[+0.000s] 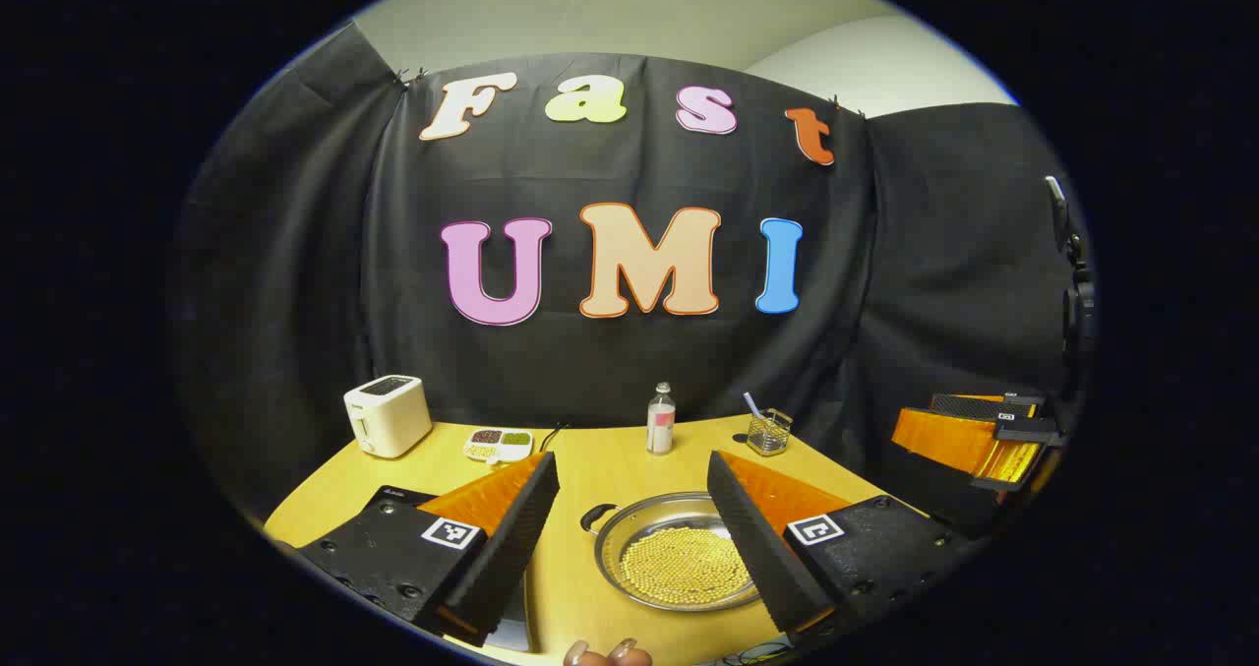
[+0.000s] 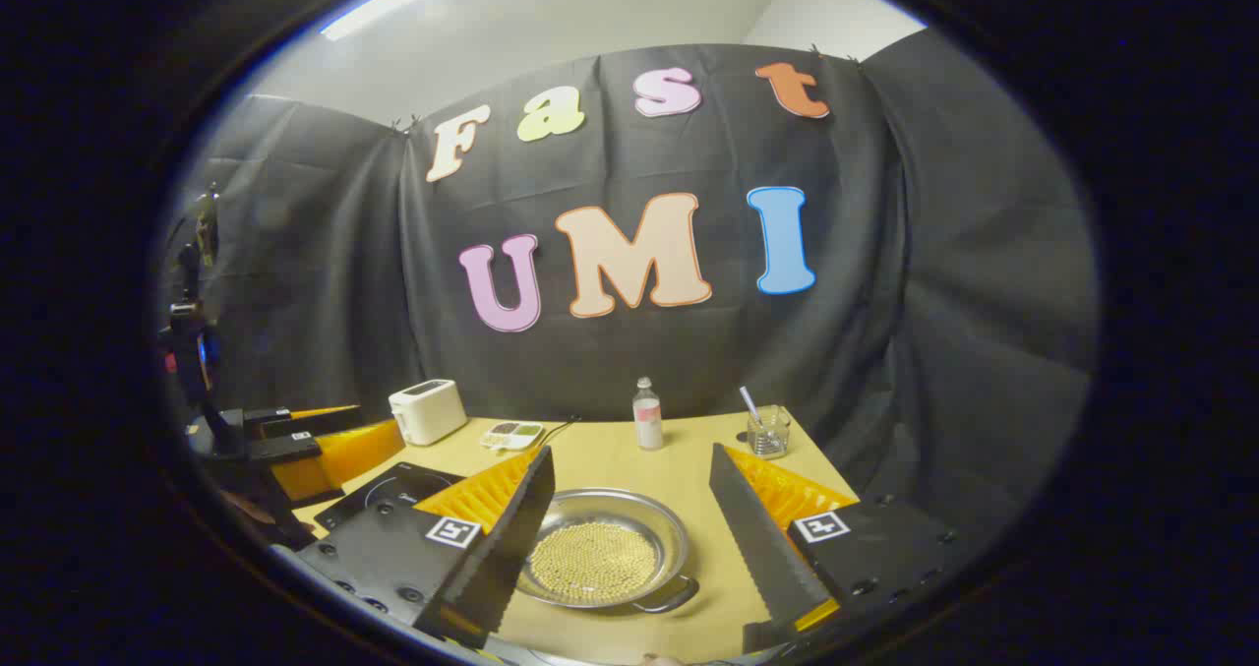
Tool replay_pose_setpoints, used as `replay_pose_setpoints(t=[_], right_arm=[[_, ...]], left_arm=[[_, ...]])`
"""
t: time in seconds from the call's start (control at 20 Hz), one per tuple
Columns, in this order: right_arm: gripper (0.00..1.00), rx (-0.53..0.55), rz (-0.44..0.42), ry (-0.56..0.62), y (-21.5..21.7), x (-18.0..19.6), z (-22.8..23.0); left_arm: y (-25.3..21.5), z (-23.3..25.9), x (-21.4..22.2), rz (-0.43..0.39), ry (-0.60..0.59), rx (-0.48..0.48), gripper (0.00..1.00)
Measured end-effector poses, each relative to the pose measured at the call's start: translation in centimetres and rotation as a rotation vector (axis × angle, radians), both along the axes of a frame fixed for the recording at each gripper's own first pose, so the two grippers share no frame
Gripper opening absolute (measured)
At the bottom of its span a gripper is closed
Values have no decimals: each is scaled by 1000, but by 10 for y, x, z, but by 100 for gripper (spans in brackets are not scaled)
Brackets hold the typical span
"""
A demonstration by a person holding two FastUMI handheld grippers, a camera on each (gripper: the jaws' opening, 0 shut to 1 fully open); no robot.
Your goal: First push the handle of the pot to place it horizontally, then grasp the pot with both hands and set it on the induction cooktop.
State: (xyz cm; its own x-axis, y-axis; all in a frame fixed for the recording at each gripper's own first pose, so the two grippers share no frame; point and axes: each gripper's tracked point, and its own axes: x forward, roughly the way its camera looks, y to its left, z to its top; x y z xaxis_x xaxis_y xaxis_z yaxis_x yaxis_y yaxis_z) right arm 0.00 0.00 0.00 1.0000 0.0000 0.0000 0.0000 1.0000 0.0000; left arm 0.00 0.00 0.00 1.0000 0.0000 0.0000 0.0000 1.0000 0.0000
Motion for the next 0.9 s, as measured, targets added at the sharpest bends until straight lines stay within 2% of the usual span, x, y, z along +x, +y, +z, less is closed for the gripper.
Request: replay_pose_setpoints(t=[0.25,0.65,0.9], right_arm=[[94,-20,29,10,2,-2,-1],[94,-39,44,13,7,-8,-4],[94,-48,25,16,2,-9,-6]], left_arm=[[-18,3,-4,-49,-10,22,96],[-22,4,-10,-53,-9,10,96],[-20,6,-10,-46,-12,5,96]])
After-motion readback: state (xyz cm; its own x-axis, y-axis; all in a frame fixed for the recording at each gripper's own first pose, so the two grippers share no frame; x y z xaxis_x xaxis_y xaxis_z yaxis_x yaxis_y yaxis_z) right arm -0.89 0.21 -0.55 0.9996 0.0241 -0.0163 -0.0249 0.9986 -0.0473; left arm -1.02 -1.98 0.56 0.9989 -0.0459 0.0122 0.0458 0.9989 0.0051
